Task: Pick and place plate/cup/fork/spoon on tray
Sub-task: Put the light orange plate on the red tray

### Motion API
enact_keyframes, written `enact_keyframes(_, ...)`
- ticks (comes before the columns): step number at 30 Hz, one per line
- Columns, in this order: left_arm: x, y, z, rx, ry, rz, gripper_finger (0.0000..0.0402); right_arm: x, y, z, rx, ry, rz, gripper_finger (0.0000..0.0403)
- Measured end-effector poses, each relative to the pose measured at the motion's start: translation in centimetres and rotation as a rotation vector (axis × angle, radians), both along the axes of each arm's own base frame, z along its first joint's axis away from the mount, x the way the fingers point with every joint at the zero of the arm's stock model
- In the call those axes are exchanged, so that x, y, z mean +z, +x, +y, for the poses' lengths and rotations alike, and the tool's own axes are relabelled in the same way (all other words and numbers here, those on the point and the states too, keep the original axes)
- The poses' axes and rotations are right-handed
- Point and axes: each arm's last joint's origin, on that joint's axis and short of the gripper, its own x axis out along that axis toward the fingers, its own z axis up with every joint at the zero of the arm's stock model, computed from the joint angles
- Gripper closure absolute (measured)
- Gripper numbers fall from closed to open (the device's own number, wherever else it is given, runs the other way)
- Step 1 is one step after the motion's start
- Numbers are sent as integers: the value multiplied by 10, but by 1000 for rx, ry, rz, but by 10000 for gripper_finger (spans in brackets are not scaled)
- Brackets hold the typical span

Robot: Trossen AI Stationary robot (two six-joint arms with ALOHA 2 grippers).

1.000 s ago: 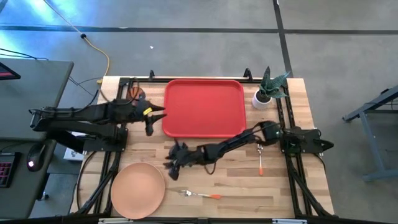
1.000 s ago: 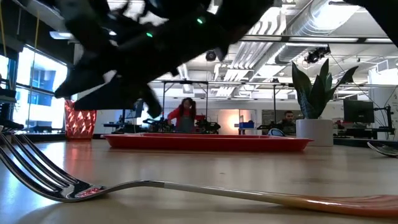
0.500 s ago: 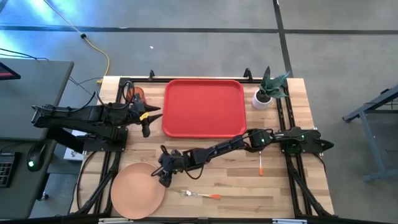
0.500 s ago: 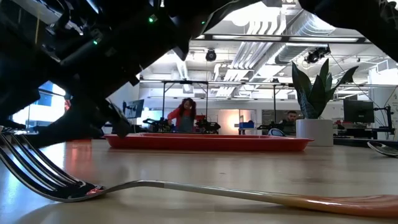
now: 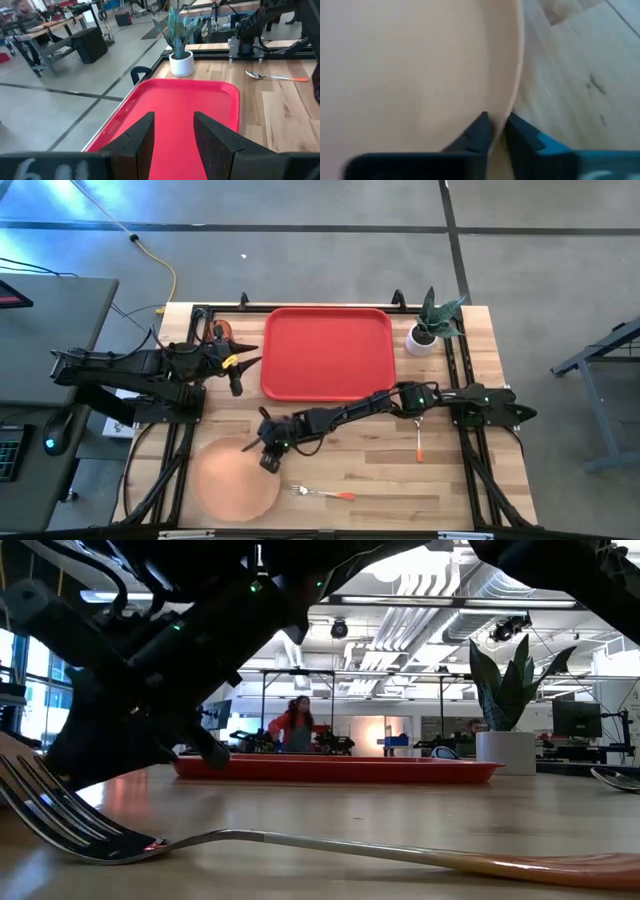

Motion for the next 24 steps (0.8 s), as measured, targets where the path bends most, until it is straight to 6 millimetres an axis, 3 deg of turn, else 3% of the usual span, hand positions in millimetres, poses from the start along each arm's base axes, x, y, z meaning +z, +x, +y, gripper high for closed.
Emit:
enact_keyframes(8,-1,-1,1,17,7,14,275,14,-2,-23,-14,-83,18,395)
enact_keyframes(15,-2,-2,2,80,25,28,275,64,-9,-53,42,-229,-34,399)
enact_keyframes(19,-2,-3,4,129,64,40,275,87,-17,-80,86,-294,-13,399)
enact_keyframes(24,3,-3,6,197,144,26,275,99,-25,-133,59,-326,35,400)
